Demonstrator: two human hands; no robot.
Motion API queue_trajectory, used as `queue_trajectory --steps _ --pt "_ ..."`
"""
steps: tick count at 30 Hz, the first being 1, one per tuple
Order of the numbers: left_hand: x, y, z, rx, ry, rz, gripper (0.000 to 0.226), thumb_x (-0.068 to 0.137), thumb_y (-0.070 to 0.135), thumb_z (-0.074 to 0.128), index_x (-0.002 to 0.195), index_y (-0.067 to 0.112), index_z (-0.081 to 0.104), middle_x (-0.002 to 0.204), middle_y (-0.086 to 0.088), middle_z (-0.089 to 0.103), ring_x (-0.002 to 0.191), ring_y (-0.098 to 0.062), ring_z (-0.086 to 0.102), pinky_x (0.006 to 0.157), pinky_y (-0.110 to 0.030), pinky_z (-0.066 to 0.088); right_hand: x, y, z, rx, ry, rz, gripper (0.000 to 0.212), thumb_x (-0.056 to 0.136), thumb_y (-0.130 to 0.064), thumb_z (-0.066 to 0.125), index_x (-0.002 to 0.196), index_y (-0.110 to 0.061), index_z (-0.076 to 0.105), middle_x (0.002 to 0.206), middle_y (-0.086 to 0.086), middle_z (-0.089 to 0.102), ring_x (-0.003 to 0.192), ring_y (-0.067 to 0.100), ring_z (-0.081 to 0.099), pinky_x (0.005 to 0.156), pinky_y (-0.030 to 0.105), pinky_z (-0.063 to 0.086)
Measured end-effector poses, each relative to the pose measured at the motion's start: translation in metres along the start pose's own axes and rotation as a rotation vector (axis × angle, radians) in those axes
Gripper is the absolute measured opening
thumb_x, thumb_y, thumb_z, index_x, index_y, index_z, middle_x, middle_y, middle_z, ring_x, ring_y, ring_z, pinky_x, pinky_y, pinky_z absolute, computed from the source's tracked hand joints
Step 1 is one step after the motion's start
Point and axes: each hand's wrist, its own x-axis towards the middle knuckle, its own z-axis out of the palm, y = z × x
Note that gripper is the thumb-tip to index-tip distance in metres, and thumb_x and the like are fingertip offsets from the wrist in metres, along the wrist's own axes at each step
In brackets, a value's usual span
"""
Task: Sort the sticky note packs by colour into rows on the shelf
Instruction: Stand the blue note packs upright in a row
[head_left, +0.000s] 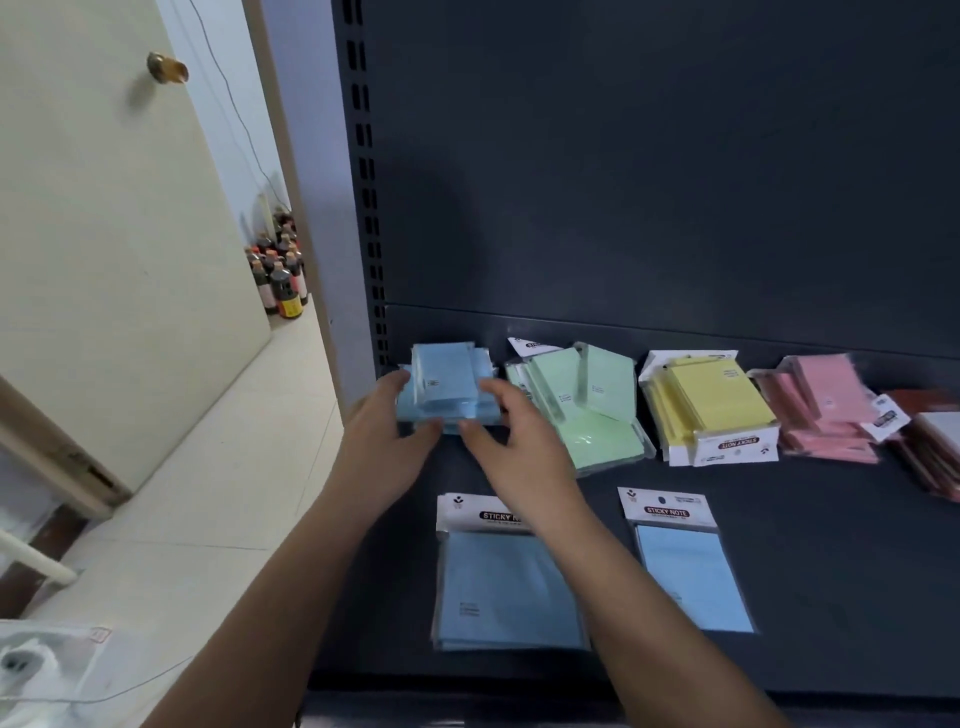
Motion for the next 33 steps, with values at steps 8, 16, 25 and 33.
queue_trajectory --steps 8,16,25,33 --pt "0.008 -0.007 0.017 0.136 0.044 0.01 0.044 0.096 0.012 0.041 0.139 0.016 0.036 0.137 -0.006 0.043 0.128 -0.019 0.034 0.096 -0.021 0.026 0.028 0.006 0.018 0.162 -0.012 0.157 0.042 0.086 -0.01 0.055 0.126 -0.021 0.048 0.126 0.0 0.052 0.119 0.013 0.047 0.098 0.024 0.041" --pt "-0.008 0.005 0.01 -0.111 0.436 0.103 0.004 0.087 0.02 0.06 0.087 0.016 0.061 0.093 0.002 0.059 0.087 -0.015 0.057 0.071 -0.005 0.04 0.015 -0.004 0.009 0.995 0.004 0.329 0.01 0.087 -0.007 0.061 0.095 -0.013 0.062 0.102 0.005 0.065 0.091 0.013 0.063 0.082 0.024 0.053" --pt "-0.045 0.023 0.013 -0.657 -0.077 0.042 0.035 0.069 0.004 0.064 0.098 0.022 0.059 0.104 0.005 0.064 0.092 -0.013 0.064 0.067 -0.025 0.055 -0.02 0.004 -0.013 0.84 0.067 0.104 0.022 0.087 0.006 0.053 0.093 -0.014 0.061 0.081 -0.004 0.067 0.076 0.016 0.058 0.068 0.032 0.047" --pt "-0.062 0.06 0.079 -0.483 -0.255 0.135 0.038 0.083 -0.001 0.063 0.104 0.029 0.062 0.088 0.0 0.066 0.08 -0.013 0.065 0.071 -0.027 0.055 -0.069 0.054 -0.089 0.669 0.323 0.092 0.031 0.088 0.002 0.056 0.091 -0.025 0.071 0.082 0.007 0.062 0.074 0.017 0.056 0.067 0.028 0.047"
